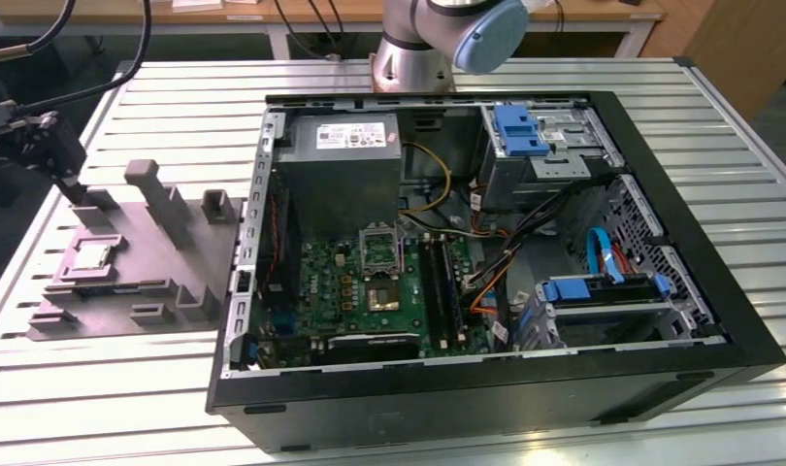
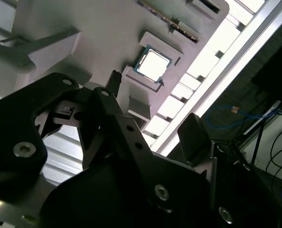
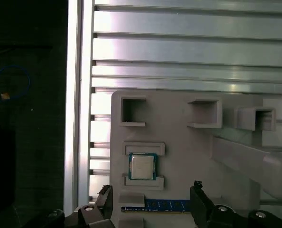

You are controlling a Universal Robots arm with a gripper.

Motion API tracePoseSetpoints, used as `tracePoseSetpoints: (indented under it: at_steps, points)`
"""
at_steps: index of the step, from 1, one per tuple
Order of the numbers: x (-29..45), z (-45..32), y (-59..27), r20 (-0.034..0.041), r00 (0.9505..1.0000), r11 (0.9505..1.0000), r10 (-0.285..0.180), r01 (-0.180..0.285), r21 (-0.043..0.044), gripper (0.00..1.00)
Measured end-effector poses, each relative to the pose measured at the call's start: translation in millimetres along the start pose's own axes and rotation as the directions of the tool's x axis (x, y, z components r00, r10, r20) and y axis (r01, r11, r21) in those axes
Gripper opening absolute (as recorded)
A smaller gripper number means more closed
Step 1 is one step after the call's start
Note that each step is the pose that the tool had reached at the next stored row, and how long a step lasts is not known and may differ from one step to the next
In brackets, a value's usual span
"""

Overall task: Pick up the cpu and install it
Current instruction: 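Pick up the cpu and move it towards the insertion slot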

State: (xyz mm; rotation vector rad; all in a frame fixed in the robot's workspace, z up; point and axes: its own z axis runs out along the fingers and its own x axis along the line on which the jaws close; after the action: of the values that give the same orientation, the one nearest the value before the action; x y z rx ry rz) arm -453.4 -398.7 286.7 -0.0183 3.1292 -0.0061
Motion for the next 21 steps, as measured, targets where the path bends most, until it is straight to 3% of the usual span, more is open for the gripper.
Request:
tracePoseSetpoints:
  at_steps: [7, 18, 21]
  points:
    - [3.7, 10.5, 0.5, 0.0003, 1.0, 1.0, -0.006, 0.006, -0.0049, 0.75]
    - [3.8, 12.4, 0.5, 0.0003, 0.9998, 0.9998, -0.02, 0.02, -0.0073, 0.75]
    - [3.8, 14.8, 0.5, 0.001, 0.9997, 0.9993, -0.026, 0.026, -0.0254, 0.75]
